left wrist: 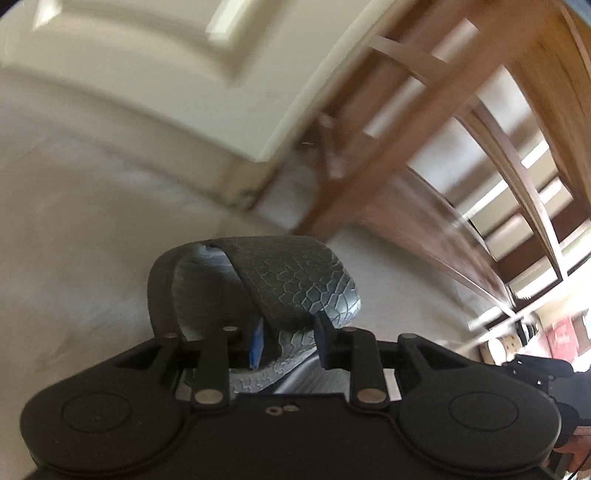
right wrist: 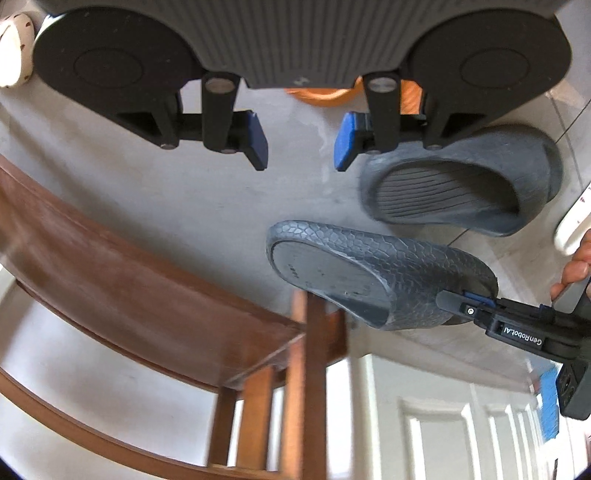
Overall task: Organize scattered shoes
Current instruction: 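Carry the second grey slide beside the first and open the left tool, then move the left tool to the cream heart-print slide and grasp it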
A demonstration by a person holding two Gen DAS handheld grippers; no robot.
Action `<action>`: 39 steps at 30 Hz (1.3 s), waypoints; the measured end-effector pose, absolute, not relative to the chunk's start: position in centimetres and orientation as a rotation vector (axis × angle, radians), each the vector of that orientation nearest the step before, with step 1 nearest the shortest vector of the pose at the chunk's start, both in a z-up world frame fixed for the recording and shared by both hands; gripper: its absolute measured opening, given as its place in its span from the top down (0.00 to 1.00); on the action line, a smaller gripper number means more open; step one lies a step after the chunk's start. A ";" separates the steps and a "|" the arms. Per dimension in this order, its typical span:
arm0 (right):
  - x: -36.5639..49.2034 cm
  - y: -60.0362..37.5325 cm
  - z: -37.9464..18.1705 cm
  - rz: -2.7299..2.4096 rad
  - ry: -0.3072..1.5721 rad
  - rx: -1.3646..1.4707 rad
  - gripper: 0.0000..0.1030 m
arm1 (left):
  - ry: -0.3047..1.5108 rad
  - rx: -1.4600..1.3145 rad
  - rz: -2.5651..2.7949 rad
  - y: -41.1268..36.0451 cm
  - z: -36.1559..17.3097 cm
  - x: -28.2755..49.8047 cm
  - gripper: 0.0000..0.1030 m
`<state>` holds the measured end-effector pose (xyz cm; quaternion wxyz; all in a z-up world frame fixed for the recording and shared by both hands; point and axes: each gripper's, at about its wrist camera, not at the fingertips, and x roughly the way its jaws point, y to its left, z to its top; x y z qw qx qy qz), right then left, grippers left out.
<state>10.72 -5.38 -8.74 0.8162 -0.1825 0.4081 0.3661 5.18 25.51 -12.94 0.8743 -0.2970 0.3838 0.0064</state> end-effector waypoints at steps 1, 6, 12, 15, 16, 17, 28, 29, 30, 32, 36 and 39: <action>10.3 -4.7 -8.8 0.796 0.872 -0.403 0.58 | 0.798 -0.647 0.046 26.4 -13.5 3.8 0.74; 9.1 -2.7 -8.7 0.845 0.862 -0.429 0.58 | 0.802 -0.721 0.169 29.2 -15.2 -1.3 0.79; 7.8 -0.8 -8.1 0.891 0.821 -0.449 0.57 | 0.821 -0.727 0.195 28.7 -14.8 -4.8 0.79; 7.4 -0.3 -7.8 0.898 0.806 -0.451 0.58 | 0.805 -0.637 0.167 27.2 -13.1 -4.8 0.76; 7.5 -0.5 -7.8 0.894 0.801 -0.449 0.58 | 0.787 -0.583 0.146 26.3 -12.1 -4.7 0.76; 7.7 -0.7 -7.8 0.890 0.800 -0.448 0.58 | 0.772 -0.548 0.129 25.7 -11.5 -4.6 0.73; 12.1 -12.7 -7.5 0.604 0.806 -0.359 0.58 | 0.777 -0.267 -0.316 9.0 -6.8 7.9 0.63; 12.5 -13.9 -7.6 0.575 0.809 -0.339 0.58 | 0.786 -0.261 -0.348 7.2 -6.9 9.2 0.63; 13.3 -17.2 -7.7 0.497 0.820 -0.286 0.57 | 0.793 -0.258 -0.376 5.4 -7.1 10.4 0.62; 13.9 -21.3 -8.1 0.401 0.830 -0.220 0.57 | 0.810 -0.263 -0.444 1.3 -7.7 13.4 0.59; 14.6 -31.3 -9.2 0.178 0.852 -0.069 0.57 | 0.837 -0.345 -0.553 -6.3 -9.4 17.5 0.40; 15.2 -36.3 -9.8 0.081 0.860 -0.032 0.57 | 0.864 -0.419 -0.633 -12.0 -11.5 20.5 0.40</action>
